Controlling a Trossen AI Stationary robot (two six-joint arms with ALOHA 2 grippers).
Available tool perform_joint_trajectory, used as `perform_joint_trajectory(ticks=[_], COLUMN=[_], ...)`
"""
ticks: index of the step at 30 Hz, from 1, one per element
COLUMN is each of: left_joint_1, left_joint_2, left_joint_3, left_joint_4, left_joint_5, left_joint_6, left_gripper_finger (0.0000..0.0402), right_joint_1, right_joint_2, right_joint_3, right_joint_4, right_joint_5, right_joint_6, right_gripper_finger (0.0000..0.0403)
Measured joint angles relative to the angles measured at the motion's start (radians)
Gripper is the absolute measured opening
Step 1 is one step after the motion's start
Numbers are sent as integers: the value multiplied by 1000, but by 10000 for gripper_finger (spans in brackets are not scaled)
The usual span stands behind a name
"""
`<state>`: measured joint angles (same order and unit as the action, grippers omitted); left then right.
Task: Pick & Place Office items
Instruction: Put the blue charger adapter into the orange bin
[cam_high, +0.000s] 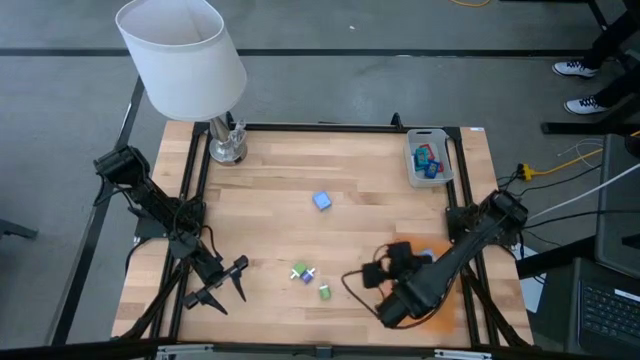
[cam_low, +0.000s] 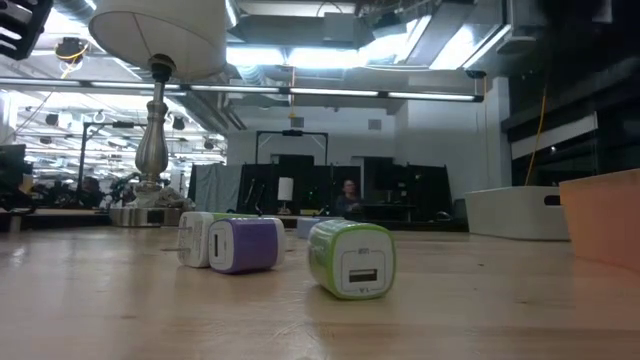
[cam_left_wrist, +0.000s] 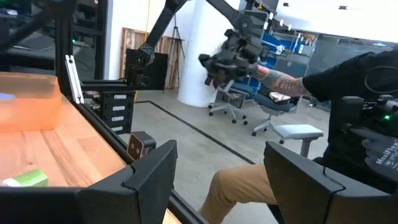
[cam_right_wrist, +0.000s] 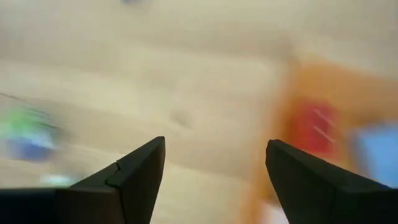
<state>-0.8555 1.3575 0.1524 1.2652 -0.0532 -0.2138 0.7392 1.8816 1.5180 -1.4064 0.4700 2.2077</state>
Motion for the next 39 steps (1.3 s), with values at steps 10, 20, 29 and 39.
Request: perform_joint_trajectory(ticks=[10, 20, 29, 39], left_joint_1=[0, 0, -9, -29], left_joint_2=[0, 0, 0, 0], left_joint_3=[1, 1, 1, 1], left_joint_4=[71, 69, 53, 47], left_joint_5=[21, 21, 28, 29], left_joint_6=[18, 18, -7, 8], left_gripper_finger=[237, 237, 237, 237], right_joint_1=[-292, -639, -770, -799], right_joint_2=[10, 53, 174, 289], right_joint_3=[163, 152, 152, 152], right_joint_4=[205, 507, 603, 597], right_joint_5=[222, 3, -198, -253], right_joint_6=[-587, -1128, -1325, -1353], right_gripper_finger=[276, 276, 285, 332])
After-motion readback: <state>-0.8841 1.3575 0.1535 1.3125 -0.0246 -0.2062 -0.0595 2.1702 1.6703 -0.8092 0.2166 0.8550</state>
